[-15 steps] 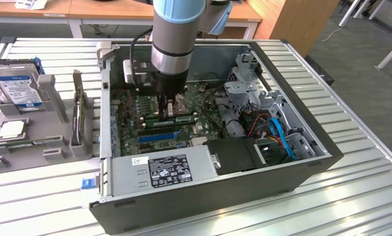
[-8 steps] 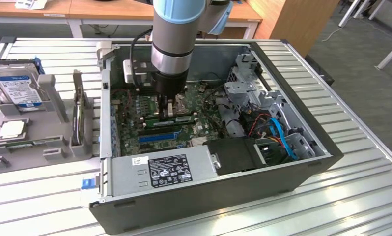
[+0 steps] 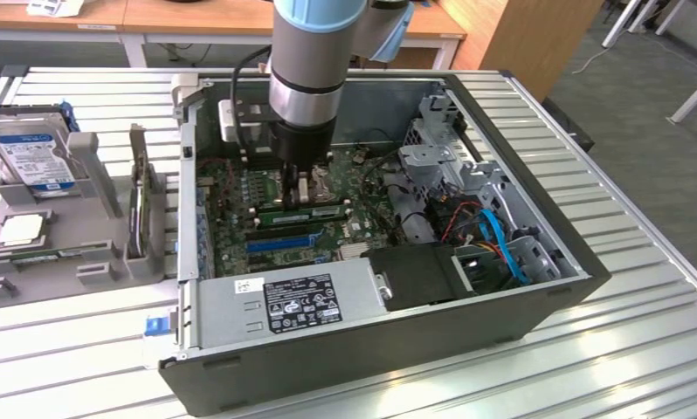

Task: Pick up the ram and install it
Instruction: 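Press down the ram until it locks into place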

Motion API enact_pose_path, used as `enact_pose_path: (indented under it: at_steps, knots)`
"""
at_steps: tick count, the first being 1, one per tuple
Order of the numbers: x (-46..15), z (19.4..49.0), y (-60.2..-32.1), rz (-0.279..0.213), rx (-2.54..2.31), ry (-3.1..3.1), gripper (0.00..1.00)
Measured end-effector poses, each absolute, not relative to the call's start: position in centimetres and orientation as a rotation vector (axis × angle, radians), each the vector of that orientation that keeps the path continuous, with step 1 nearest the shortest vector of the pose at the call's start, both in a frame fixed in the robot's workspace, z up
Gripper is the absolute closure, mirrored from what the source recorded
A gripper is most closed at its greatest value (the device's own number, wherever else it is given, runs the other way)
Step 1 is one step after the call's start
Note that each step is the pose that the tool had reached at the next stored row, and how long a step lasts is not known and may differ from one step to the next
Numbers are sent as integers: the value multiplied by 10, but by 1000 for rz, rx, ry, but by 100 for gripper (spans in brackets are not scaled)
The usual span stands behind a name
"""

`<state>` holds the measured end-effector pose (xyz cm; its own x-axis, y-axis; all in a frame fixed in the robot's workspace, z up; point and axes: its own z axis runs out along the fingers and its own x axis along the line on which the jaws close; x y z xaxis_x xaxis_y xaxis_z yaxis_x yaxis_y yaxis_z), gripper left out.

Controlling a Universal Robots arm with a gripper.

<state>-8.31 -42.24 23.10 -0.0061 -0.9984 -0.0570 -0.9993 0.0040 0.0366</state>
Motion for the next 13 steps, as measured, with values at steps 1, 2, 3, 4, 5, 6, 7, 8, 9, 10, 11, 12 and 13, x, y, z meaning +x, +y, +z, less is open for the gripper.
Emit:
enact_pose_path:
  at_steps: [1,2,3,4,5,6,7,8,9,10,11,12,13]
  knots:
    - [-83,233,-422,103,-2204,2216,90]
    - [-83,235,-422,103,-2204,2216,90]
    - [-83,238,-422,103,-2204,2216,90]
    - [-83,240,-422,103,-2204,2216,90]
    - [-83,242,-422,103,-2204,2216,90]
    - [-83,245,-422,103,-2204,2216,90]
    - [-83,247,-422,104,-2204,2216,90]
    - [-83,250,-422,103,-2204,2216,90]
    - [-83,252,-422,103,-2204,2216,90]
    - [-83,254,-422,103,-2204,2216,90]
    - [-83,257,-422,103,-2204,2216,90]
    - [-83,259,-422,103,-2204,2216,90]
    - [-83,261,-422,103,-2204,2216,90]
